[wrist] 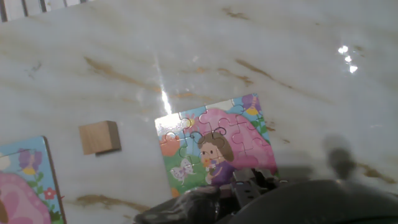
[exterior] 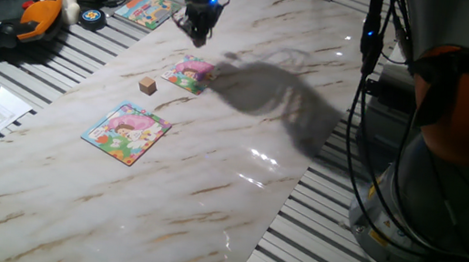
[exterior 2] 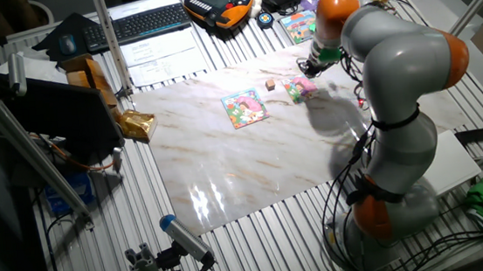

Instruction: Assemble one piece of a puzzle

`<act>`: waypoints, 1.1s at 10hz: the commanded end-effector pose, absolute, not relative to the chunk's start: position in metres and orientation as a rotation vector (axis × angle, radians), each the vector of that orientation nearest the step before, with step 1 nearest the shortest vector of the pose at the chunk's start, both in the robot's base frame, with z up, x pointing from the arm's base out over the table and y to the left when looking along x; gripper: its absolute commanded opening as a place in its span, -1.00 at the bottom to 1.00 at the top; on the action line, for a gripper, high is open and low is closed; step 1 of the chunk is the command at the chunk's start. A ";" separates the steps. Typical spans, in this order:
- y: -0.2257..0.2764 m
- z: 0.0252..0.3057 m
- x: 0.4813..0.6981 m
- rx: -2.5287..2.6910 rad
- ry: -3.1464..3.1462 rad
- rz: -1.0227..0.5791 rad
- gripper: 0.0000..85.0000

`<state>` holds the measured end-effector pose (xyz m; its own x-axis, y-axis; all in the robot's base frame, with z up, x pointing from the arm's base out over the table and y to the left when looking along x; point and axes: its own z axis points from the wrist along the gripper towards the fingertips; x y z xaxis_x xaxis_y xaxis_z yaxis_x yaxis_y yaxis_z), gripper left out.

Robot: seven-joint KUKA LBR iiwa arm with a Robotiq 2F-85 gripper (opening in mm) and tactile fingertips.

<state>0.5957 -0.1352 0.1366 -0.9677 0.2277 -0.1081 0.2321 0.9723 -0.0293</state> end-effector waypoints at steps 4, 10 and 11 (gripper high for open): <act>-0.126 0.168 0.588 0.370 3.021 -0.087 -0.98; -0.114 0.180 0.577 0.451 3.050 0.006 -0.98; -0.113 0.180 0.575 0.449 3.053 0.006 -0.98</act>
<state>0.5754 -0.1128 0.1799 -0.9561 0.2878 -0.0550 0.2876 0.9577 0.0118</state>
